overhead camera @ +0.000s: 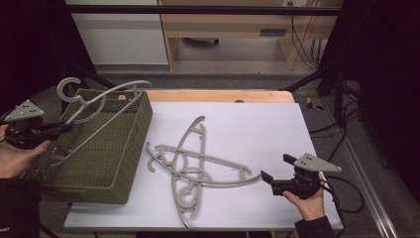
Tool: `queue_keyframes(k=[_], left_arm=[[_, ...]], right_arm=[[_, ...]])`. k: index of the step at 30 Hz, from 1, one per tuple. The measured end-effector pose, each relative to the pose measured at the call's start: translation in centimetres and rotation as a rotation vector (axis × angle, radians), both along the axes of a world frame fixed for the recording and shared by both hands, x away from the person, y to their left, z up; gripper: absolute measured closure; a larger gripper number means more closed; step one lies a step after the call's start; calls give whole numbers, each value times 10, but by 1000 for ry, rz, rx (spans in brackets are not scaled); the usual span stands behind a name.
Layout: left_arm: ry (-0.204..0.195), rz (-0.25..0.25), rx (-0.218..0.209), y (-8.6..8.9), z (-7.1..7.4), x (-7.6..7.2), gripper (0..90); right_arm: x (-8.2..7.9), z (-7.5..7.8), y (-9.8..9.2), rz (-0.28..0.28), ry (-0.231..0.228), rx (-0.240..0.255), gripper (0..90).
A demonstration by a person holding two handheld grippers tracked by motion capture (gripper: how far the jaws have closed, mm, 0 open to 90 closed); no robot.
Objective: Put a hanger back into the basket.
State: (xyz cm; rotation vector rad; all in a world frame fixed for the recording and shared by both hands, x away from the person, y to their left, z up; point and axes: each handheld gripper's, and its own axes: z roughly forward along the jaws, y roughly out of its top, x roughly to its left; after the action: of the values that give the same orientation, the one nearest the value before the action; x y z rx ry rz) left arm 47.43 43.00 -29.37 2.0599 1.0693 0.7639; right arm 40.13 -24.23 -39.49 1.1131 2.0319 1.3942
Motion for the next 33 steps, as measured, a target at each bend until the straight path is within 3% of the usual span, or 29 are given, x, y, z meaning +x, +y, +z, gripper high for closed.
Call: queue_keyframes(k=[13,23,29,31,33], left_arm=[[72,63,33,24,-30,3,800],[127,81,26,19,-59,14,799],[166,109,-10,23,-71,19,795],[185,135,17,23,-73,20,781],[215,160,73,23,-77,22,775]], right_arm=[[1,-1,2,5,7,-4,30],[2,-3,4,3,12,-13,30],[2,-4,4,13,15,-24,30],[3,-4,5,13,17,-23,31],[3,-5,6,14,19,-25,31]])
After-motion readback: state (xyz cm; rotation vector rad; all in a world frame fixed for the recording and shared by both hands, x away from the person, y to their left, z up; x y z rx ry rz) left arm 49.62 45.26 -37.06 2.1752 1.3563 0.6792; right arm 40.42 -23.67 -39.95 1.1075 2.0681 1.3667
